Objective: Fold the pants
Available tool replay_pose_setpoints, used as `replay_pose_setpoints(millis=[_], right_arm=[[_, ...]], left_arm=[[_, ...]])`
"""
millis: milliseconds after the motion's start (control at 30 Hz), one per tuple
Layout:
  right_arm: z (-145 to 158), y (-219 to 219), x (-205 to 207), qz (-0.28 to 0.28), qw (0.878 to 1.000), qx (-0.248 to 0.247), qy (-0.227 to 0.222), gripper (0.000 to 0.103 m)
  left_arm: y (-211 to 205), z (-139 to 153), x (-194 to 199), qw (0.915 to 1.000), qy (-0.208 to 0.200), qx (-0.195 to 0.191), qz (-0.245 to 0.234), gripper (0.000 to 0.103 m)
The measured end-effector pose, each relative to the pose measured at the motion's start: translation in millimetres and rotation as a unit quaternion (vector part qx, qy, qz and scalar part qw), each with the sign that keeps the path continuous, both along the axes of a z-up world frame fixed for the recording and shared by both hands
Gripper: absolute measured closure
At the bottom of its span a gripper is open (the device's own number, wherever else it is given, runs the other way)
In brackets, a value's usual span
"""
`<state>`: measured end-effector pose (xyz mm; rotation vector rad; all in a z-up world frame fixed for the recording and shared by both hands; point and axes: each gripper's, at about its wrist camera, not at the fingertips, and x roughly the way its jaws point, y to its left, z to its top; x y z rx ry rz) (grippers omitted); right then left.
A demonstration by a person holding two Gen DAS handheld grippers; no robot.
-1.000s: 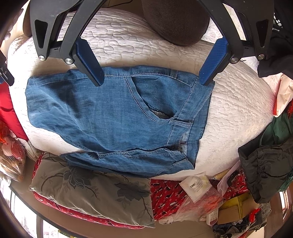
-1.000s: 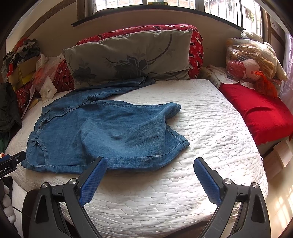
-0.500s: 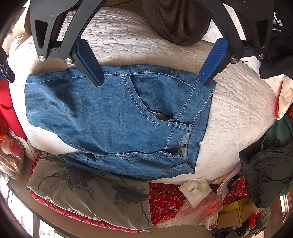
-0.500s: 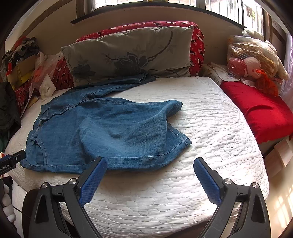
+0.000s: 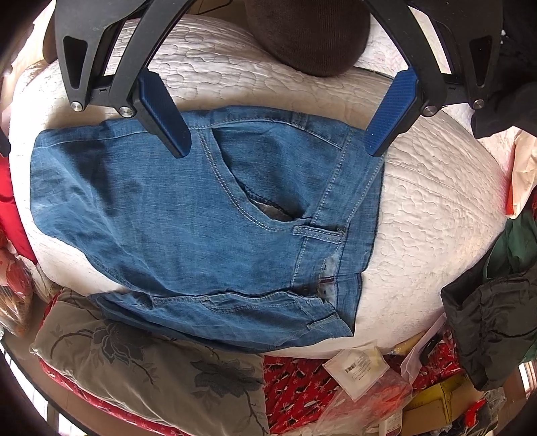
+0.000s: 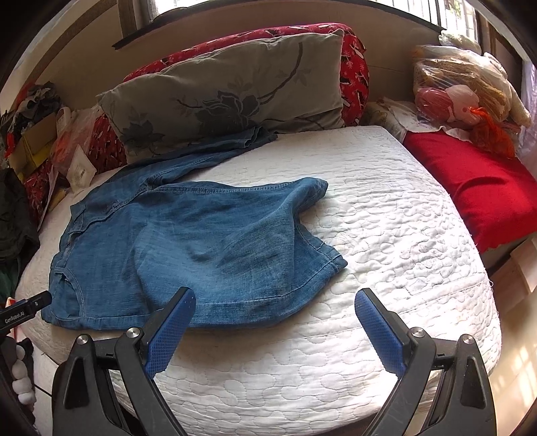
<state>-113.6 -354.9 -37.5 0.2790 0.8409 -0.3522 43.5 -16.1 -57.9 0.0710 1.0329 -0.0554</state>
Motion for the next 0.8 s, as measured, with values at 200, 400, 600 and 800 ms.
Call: replay_pose_setpoints(millis=[200, 400, 600, 800], right_arm=[[-9.2, -57.6, 23.3, -0.03, 0.999, 0.023, 0.03, 0.008], [-33.0, -84.1, 46.0, -0.038, 0.995, 0.063, 0.06, 0.009], [-54.4, -85.7, 61.6, -0.028, 0.993, 0.07, 0.093, 0.009], [-72.5, -84.2, 74.3, -0.017, 0.99, 0.077, 0.119, 0.01]], left_arm=[[47.7, 13.3, 71.9, 0.9991, 0.037, 0.015, 0.009, 0.0], [75.5, -1.5, 127.6, 0.988, 0.134, -0.077, -0.001, 0.0], [54.5, -36.3, 138.0, 0.9767, 0.199, -0.08, -0.017, 0.0], [42.4, -61.3, 135.0, 0.9672, 0.234, -0.097, -0.016, 0.0]])
